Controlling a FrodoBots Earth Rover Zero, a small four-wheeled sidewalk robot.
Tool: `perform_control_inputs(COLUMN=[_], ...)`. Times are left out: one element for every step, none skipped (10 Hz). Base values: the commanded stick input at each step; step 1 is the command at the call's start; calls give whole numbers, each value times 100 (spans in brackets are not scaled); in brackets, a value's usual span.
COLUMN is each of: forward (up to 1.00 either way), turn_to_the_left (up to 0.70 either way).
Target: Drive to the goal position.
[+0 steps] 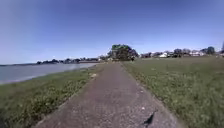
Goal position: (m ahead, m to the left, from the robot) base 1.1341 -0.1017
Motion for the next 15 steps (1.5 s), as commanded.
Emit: perform_control_inputs(forward=[70, 70, 70, 70, 70, 70, 70, 70, 70, 70, 70, 70, 70, 70, 70], turn_to_the_left=[0, 0, 0, 0, 0, 0, 0, 0, 0, 0, 0, 0, 0, 0, 0])
